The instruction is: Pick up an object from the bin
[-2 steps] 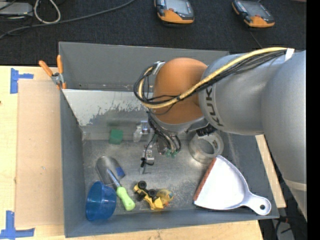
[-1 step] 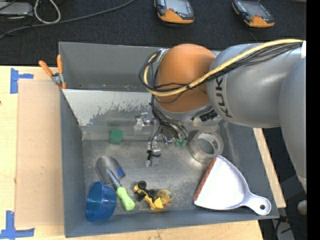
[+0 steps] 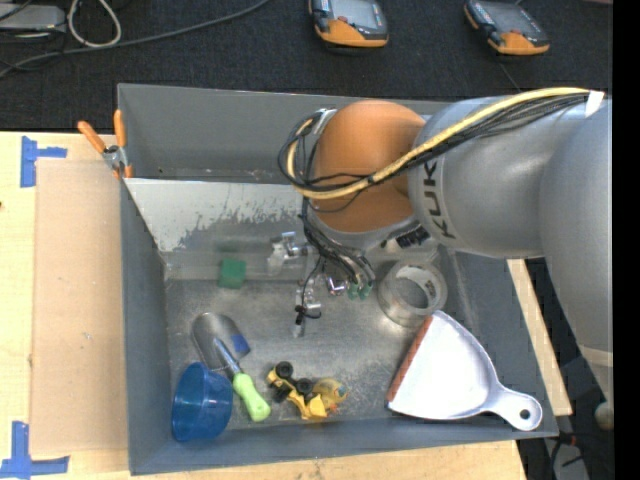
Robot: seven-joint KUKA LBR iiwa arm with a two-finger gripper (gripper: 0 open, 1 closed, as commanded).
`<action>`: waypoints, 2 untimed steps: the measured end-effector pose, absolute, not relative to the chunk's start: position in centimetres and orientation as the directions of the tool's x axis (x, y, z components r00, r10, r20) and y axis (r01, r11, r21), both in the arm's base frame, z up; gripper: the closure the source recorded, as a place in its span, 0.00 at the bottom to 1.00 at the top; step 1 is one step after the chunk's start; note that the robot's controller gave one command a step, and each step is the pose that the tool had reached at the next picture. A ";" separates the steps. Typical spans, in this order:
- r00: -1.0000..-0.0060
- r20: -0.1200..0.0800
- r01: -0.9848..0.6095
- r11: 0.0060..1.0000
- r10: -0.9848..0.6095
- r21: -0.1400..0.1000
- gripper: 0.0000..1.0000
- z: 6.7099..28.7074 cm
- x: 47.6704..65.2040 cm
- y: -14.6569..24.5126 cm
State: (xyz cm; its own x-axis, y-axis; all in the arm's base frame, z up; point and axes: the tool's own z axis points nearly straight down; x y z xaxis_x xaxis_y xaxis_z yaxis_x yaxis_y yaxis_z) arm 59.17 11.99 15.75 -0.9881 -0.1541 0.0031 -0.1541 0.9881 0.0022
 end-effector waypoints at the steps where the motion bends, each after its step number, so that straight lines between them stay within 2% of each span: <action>1: -0.979 -0.005 -0.205 0.979 -0.205 0.002 0.00 15.3 60.9 16.6; 2: -0.963 0.004 -0.271 0.963 -0.271 0.002 0.00 13.1 60.0 17.9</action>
Offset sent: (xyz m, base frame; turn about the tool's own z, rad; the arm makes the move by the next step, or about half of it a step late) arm 0.0076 0.0587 -0.0264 -0.1200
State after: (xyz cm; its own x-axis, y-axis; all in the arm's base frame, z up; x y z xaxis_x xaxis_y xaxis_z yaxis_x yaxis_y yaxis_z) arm 60.00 17.89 13.09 -0.9626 -0.2707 0.0039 -0.2707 0.9627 0.0017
